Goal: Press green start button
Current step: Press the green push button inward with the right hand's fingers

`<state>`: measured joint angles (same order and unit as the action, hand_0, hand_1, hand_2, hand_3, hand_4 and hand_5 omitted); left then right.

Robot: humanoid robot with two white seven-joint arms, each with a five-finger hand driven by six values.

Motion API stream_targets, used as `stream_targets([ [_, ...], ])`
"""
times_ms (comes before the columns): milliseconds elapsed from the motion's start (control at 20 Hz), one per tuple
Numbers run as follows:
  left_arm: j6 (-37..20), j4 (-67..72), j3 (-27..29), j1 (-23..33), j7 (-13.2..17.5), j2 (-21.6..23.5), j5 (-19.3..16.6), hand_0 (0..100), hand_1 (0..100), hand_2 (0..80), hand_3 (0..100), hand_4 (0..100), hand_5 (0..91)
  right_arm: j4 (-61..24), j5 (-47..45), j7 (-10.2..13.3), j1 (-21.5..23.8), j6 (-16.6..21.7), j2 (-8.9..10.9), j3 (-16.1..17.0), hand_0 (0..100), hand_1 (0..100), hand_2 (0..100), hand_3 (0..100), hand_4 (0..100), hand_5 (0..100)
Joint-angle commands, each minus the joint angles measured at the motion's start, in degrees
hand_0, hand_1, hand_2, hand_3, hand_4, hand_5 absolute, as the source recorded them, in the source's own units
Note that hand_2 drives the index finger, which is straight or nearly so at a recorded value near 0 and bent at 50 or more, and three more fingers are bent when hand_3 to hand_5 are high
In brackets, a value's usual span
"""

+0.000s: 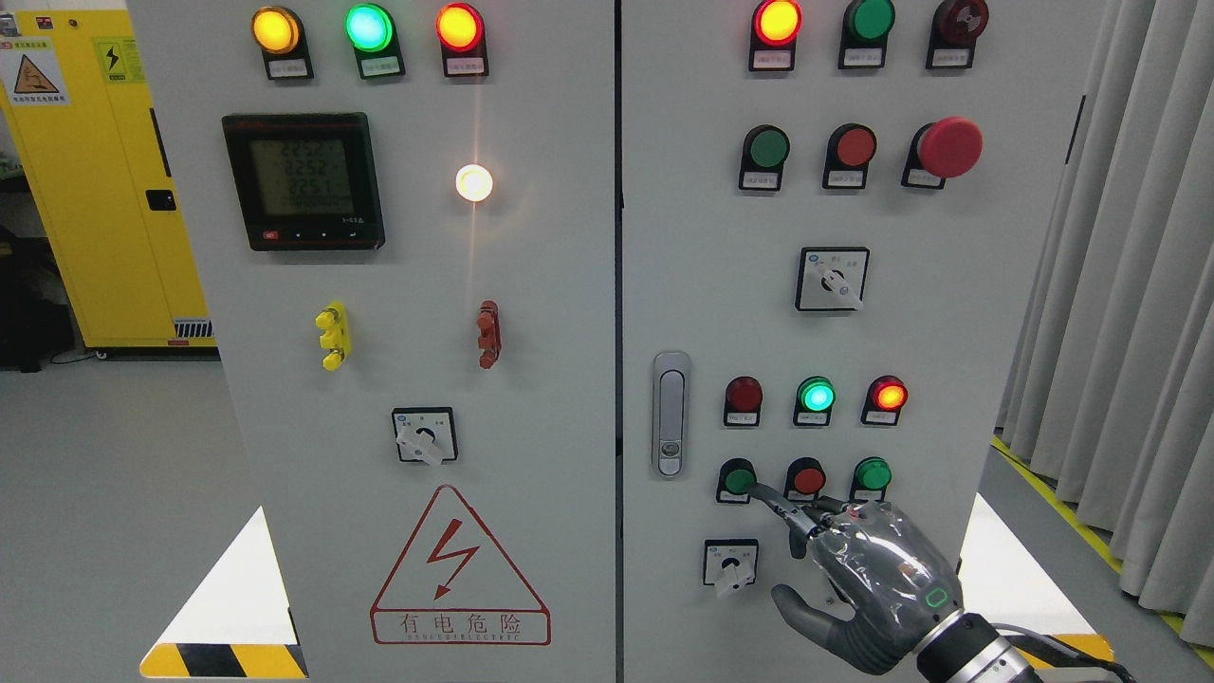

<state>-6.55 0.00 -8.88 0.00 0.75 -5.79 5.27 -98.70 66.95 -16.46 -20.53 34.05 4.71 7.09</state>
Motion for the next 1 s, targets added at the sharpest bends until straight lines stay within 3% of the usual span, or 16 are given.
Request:
stream_targets([
  [0,-0.04,-1.58,0.00,0.53,-0.05,-0.01,0.00,12,56,0.0,0,0,0.0,1.40,0.02,0.03,-0.66,-0.13,-0.05,-0.67,55,70,0,62,59,69],
  [350,-0.04,-1.58,0.00,0.53,-0.05,-0.01,0.00,12,56,0.0,0,0,0.0,1.75,0.02,0.03,-0.74,-1.00,-0.05,-1.81,56,70,0,63,59,69],
  [950,-0.04,-1.58,0.00,0.53,-0.05,-0.01,0.00,12,56,0.0,0,0,0.0,-2.99,-0.77,1.08,1.71,-0.74,-0.14,-0.76,63,72,0,62,59,69],
])
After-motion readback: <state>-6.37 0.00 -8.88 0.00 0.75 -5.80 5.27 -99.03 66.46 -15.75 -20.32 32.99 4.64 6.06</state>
